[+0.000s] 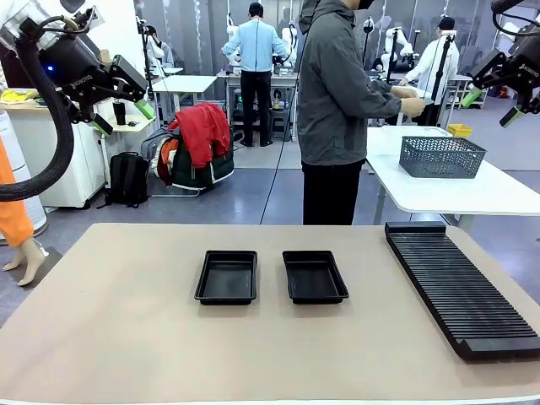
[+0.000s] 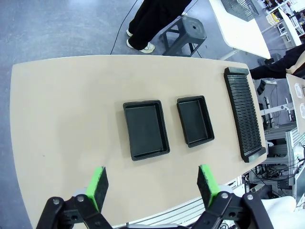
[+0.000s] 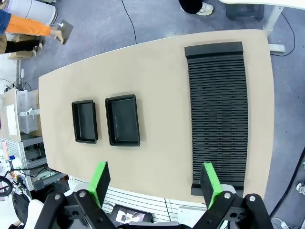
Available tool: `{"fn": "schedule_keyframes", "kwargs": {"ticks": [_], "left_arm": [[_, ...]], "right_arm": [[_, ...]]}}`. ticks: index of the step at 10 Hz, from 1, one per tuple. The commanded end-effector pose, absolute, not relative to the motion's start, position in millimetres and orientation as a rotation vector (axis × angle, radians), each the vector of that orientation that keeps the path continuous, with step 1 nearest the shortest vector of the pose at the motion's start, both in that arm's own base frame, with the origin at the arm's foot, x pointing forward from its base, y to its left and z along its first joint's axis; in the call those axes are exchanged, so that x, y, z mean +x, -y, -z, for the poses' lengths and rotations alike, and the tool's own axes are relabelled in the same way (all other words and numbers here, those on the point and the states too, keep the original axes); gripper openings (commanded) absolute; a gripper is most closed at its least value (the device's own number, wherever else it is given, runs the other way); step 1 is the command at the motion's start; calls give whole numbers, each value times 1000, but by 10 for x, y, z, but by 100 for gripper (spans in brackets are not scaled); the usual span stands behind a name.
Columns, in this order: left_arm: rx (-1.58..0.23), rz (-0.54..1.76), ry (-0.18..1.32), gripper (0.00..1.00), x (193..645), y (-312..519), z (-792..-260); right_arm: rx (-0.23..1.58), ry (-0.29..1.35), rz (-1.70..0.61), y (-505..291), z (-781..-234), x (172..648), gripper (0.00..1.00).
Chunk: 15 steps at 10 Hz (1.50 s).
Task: Inspect and transfer BCBs to ESD trays.
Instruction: Pick up the Blank PCB from the PCB Rack and place it in the left ESD tray.
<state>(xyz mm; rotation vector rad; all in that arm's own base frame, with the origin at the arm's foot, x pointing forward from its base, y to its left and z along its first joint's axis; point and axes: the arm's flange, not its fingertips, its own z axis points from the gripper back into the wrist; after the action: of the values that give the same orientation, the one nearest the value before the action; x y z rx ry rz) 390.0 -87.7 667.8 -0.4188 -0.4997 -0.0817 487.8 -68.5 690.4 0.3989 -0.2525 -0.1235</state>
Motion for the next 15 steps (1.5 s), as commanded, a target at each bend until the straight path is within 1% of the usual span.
{"fn": "schedule_keyframes", "kwargs": {"ticks": [1,3,7,12,15], "left_arm": [[-413,36,450,100,3830,887,-6634],[-399,-22,432,100,3754,874,-6637],[-345,-77,345,100,3751,955,-6794],[-192,-15,319,100,3930,1149,-7066],[-170,21,281,100,4041,1228,-7149]], "right_arm": [[413,257,110,691,-6900,4878,100],[413,257,110,691,-6900,4878,100],[413,257,110,691,-6900,4878,100],[413,257,110,691,-6900,4878,100],[413,257,110,691,-6900,4878,100]]}}
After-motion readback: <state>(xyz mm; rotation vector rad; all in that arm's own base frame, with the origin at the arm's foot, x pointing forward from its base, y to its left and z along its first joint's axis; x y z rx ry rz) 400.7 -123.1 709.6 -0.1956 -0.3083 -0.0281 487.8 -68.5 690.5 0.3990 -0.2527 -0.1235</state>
